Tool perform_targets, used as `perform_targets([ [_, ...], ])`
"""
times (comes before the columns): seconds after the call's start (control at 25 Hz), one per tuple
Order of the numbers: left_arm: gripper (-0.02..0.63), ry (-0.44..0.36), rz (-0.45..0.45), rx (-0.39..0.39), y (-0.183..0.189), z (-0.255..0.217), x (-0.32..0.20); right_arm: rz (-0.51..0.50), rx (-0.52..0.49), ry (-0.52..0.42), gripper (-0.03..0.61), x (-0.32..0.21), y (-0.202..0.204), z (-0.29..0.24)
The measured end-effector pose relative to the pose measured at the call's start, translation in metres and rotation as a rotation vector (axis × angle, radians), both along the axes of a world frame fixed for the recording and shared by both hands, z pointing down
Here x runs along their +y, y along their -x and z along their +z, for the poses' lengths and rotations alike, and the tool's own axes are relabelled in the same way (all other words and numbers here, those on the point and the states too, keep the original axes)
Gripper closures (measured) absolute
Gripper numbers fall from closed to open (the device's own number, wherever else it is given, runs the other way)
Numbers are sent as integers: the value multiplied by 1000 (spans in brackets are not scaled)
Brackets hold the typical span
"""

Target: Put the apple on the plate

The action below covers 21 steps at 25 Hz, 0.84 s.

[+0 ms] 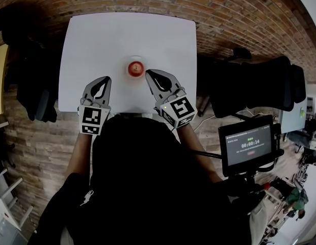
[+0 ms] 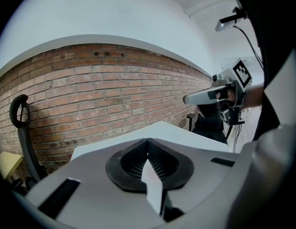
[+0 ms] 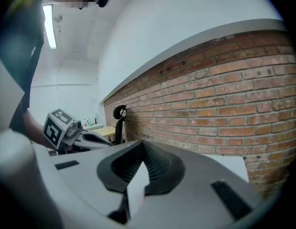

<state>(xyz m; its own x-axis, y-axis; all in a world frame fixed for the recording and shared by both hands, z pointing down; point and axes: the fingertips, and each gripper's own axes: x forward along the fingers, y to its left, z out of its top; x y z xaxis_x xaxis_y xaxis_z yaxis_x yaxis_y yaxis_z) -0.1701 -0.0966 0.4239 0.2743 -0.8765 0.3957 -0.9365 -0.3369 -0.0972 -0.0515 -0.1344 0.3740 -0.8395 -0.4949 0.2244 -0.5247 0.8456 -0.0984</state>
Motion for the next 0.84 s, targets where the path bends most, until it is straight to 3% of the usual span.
perform_targets([
  [0.56, 607, 35, 35, 40, -5, 12, -14, 41, 21, -1, 575, -6, -11, 7],
  [0.84, 607, 37, 41, 23, -4, 12, -19, 38, 20, 3, 575, -6, -7, 6],
])
